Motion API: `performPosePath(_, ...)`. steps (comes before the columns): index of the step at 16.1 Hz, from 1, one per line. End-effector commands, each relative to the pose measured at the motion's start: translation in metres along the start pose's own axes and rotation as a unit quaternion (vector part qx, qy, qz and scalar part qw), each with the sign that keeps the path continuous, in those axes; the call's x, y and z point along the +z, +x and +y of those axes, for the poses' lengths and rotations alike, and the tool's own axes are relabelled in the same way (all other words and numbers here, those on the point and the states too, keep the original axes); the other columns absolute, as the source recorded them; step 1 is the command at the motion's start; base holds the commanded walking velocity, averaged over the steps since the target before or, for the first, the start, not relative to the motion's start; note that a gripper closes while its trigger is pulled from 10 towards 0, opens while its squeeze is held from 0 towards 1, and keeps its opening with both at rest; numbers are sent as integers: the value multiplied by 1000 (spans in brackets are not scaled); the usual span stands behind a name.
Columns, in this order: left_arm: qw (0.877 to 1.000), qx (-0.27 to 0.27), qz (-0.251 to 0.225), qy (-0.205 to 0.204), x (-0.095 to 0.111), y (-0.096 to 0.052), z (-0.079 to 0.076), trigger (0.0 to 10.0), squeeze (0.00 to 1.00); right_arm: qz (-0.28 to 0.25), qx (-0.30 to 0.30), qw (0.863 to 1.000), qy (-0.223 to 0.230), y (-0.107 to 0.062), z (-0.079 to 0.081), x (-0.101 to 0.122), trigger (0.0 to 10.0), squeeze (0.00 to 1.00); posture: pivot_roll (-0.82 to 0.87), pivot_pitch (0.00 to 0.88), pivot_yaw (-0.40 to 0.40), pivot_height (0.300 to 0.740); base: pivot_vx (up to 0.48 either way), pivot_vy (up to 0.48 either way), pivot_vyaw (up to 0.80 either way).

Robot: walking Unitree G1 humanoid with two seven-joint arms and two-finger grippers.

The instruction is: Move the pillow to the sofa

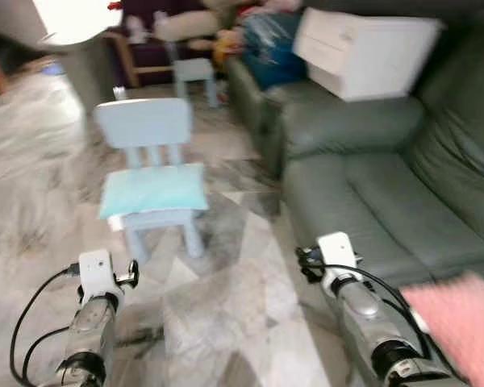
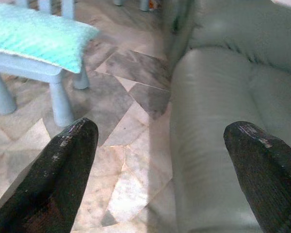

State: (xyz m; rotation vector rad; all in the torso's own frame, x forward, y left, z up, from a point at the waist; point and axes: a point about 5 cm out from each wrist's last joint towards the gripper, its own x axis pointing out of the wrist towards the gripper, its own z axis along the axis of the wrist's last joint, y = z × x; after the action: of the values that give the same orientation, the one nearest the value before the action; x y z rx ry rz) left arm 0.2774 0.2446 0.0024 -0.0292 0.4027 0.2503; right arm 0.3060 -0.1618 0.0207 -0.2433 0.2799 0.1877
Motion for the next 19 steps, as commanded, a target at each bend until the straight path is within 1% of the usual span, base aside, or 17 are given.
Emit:
performPosePath(1, 1000, 8, -8, 10, 0, -2, 8, 10000, 0, -17, 18, 1000, 5, 5, 14, 10, 10000, 0, -146, 0, -4, 740, 0, 0, 800)
performPosePath(2, 1000, 5, -12, 10, 1, -2, 8, 10000, 0, -16, 19, 1000, 6, 5, 14, 9, 10000, 0, -147, 0, -2, 740, 0, 0, 800)
performPosePath(3, 1000, 8, -21, 21, 4, -1, 9, 10000, 0, -16, 20, 1000, 5, 4, 15, 9, 10000, 0, -148, 0, 1, 740, 0, 0, 800)
performPosePath(4, 999, 6, -24, 22, 5, -1, 9, 10000, 0, -16, 21, 1000, 5, 4, 15, 9, 10000, 0, -150, 0, 5, 740, 0, 0, 800)
performPosePath(6, 999, 11, -27, 19, 6, -1, 9, 10000, 0, -16, 22, 1000, 5, 4, 16, 8, 10000, 0, -150, 0, 4, 740, 0, 0, 800)
performPosePath(7, 1000, 5, -17, 7, 5, 0, 6, 10000, 0, -17, 23, 1000, 5, 3, 16, 8, 10000, 0, -150, 0, 4, 740, 0, 0, 800)
performPosePath(8, 1000, -3, -15, -3, 5, 0, 4, 10000, 0, -17, 24, 1000, 7, 3, 17, 7, 10000, 0, -150, 0, 4, 740, 0, 0, 0)
performPosePath(10, 1000, -6, -19, -4, 6, 0, 2, 10000, 0, -18, 26, 999, 13, 2, 17, 7, 10000, 0, -150, 0, 1, 740, 0, 0, 0)
performPosePath(12, 999, -26, -18, -21, 5, 0, -2, 10000, 0, -18, 27, 999, 13, 2, 17, 6, 10000, 0, -152, 0, 1, 740, 0, 0, 0)
performPosePath(14, 999, -30, -20, -22, 3, -1, -2, 10000, 0, -17, 28, 999, 13, 2, 17, 6, 10000, 0, -153, 0, 0, 740, 0, 0, 0)
performPosePath(18, 999, -23, -13, -29, 1, -2, 3, 10000, 0, -17, 29, 999, 14, 2, 17, 7, 10000, 0, -155, 0, -1, 740, 299, 0, 0)
performPosePath(19, 999, -24, -13, -30, 0, -2, 3, 10000, 0, -17, 30, 999, 14, 2, 17, 7, 10000, 0, -155, 0, -1, 740, 307, 296, 0)
